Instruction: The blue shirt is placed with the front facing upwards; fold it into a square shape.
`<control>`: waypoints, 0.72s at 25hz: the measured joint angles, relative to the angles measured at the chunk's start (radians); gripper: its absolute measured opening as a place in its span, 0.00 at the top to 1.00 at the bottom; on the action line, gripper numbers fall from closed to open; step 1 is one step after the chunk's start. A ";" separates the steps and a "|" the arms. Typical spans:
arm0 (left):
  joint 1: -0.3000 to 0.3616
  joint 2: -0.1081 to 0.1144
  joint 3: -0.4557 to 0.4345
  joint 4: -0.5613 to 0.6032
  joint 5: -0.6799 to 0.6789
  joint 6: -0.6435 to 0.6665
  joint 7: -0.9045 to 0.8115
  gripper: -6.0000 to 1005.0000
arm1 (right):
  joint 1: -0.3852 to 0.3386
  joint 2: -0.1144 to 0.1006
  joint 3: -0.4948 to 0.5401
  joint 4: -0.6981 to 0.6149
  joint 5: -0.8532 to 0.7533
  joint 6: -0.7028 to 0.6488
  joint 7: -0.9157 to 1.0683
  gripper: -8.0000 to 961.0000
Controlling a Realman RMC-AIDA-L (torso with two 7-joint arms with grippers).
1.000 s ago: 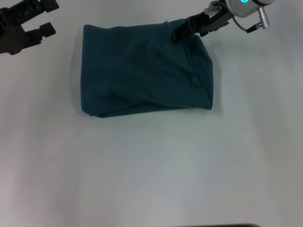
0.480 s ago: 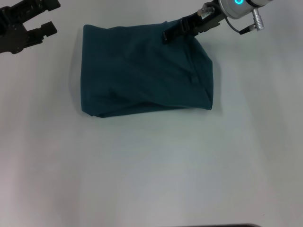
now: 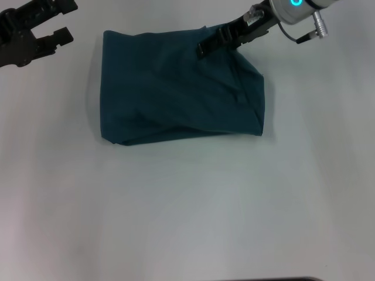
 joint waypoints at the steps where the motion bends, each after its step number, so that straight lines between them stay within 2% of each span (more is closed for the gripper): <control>1: 0.000 0.000 0.001 0.000 0.000 0.000 -0.001 0.04 | 0.000 -0.002 0.001 -0.016 0.001 -0.020 0.006 0.02; 6: -0.002 -0.004 0.003 0.000 0.001 0.000 -0.001 0.04 | -0.001 -0.007 0.004 -0.049 0.013 -0.053 0.021 0.02; 18: -0.010 -0.005 0.003 0.000 0.004 0.000 -0.004 0.04 | 0.008 0.018 -0.010 -0.005 -0.052 0.037 0.043 0.07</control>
